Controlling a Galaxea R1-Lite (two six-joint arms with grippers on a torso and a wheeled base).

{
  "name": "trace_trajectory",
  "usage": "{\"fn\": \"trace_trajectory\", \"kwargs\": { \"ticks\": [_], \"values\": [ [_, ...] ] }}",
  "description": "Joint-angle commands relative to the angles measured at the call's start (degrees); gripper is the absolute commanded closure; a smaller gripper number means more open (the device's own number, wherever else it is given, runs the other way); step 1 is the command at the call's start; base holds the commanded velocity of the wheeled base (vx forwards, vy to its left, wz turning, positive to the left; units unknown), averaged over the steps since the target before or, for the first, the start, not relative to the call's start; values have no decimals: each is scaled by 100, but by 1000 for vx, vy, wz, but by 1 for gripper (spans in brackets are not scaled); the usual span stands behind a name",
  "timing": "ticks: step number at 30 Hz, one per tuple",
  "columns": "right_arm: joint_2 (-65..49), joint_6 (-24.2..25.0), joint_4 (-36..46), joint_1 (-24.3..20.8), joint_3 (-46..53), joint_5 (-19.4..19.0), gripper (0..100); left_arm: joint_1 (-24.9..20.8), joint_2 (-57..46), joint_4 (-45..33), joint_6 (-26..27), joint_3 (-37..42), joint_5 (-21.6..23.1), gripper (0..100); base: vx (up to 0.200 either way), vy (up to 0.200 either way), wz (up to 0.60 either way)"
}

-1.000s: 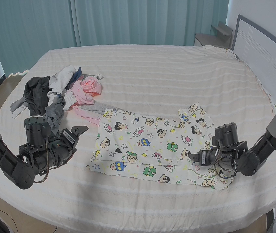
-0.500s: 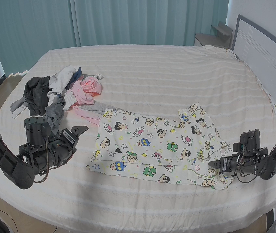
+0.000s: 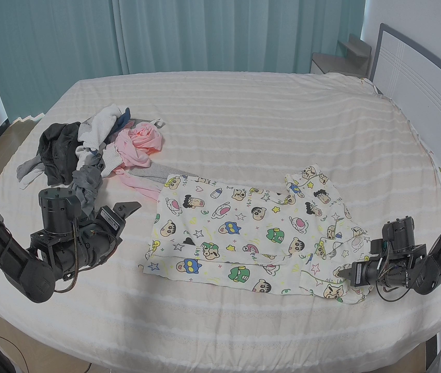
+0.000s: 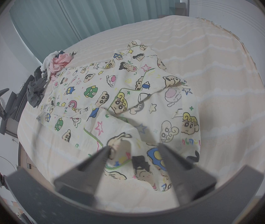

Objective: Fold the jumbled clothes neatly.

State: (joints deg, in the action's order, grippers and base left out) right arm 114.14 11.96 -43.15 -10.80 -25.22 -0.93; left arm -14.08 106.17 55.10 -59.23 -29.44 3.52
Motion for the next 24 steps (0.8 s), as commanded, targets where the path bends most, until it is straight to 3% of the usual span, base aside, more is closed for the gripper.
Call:
{"fn": "trace_trajectory", "kwargs": {
  "ticks": [1, 11, 15, 24],
  "values": [
    [179, -9, -123, -10, 53, -4, 100, 2, 9, 9, 0, 0, -1, 0, 0, 0, 0],
    [258, 8, -501, 69, 114, -22, 100, 2, 53, 1, 0, 0, -1, 0, 0, 0, 0],
    [328, -62, -527, 166, 123, -276, 100, -7, 115, 1, 0, 0, -1, 0, 0, 0, 0],
    [697, -458, -729, 711, 88, -373, 100, 2, 159, 9, -9, -18, 8, 0, 0, 0, 0]
  ]
}}
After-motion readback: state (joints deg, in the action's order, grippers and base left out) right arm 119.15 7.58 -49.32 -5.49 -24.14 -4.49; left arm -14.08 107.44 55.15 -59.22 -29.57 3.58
